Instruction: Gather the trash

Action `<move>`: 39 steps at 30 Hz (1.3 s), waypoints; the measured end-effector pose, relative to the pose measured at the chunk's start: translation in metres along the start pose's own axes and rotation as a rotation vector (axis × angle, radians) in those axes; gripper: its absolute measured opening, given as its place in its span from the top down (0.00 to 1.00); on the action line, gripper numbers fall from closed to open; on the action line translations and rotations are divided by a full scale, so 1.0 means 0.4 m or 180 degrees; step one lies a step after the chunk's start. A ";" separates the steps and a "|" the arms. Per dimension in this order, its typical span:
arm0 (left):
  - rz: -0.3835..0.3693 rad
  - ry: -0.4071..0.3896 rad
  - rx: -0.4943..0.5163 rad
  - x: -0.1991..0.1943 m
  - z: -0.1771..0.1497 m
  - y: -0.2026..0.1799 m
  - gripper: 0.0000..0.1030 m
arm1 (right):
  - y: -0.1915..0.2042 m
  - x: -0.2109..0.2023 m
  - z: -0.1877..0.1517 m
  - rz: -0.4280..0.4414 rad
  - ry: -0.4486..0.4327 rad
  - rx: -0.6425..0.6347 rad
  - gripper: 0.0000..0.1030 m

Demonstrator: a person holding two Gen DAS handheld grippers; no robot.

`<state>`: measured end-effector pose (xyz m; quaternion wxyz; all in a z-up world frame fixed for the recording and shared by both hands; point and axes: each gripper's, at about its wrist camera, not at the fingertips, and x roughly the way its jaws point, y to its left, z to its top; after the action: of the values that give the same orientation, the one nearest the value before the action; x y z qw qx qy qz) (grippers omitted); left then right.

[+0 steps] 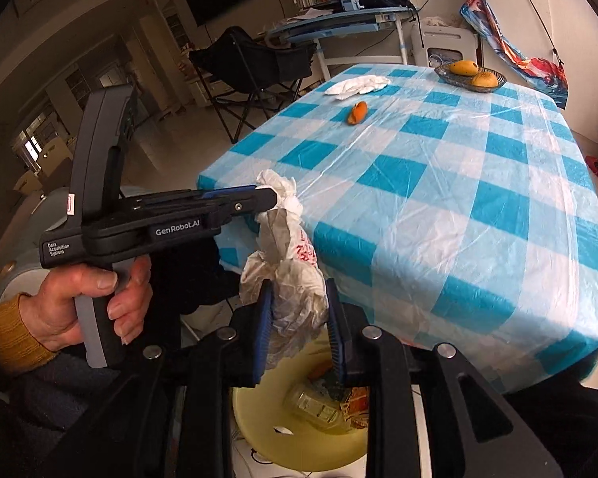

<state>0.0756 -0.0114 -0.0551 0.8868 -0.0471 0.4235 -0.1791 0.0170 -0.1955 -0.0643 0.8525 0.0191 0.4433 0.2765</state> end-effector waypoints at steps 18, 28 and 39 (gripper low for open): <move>0.0094 0.0385 0.0094 -0.006 -0.102 -0.032 0.45 | -0.060 -0.029 -0.059 -0.0307 -0.0337 0.0880 0.33; 0.0290 0.0028 0.0001 -0.054 -0.084 -0.027 0.23 | -0.045 -0.019 -0.068 -0.0363 -0.0287 0.0822 0.30; 0.0421 -0.0092 0.0025 -0.062 -0.082 -0.027 0.19 | -0.042 -0.008 -0.069 -0.0377 -0.0234 0.0786 0.30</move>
<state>0.0332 -0.0104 -0.0552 0.9029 -0.0182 0.4121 -0.1211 0.0021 -0.2174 -0.0832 0.8741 0.1077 0.4427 0.1681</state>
